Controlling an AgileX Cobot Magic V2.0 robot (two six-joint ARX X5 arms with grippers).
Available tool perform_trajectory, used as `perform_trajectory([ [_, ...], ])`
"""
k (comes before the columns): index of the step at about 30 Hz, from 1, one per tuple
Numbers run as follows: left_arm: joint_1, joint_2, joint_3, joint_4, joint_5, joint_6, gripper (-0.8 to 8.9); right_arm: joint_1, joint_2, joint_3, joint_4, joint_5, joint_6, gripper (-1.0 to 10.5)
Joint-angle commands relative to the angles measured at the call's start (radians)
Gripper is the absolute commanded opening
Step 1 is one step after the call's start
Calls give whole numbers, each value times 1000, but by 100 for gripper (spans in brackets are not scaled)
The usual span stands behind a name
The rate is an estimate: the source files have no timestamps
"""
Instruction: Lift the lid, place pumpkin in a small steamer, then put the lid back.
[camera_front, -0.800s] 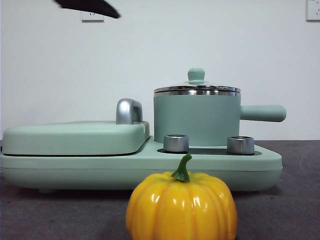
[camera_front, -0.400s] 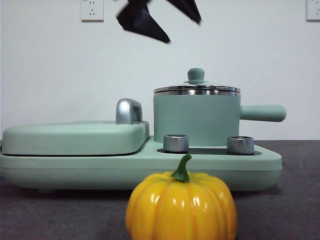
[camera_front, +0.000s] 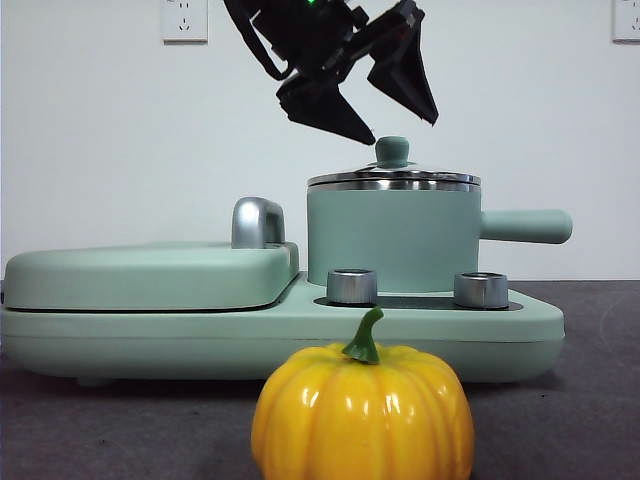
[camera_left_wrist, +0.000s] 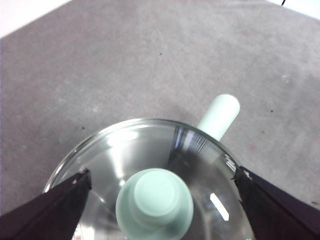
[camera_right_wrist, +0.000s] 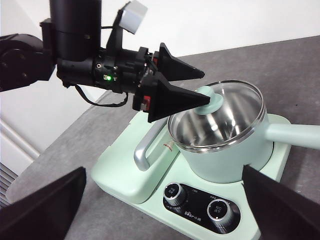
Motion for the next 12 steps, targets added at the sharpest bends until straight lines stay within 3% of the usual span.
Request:
perform_trajectory([
  [1, -10, 33, 30, 15, 0, 0, 463, 0, 3, 14, 9, 1, -5, 497],
  [9, -10, 68, 30, 42, 0, 3, 450, 0, 3, 14, 9, 1, -5, 497],
  [12, -10, 71, 30, 38, 0, 3, 333, 0, 3, 14, 9, 1, -5, 497],
])
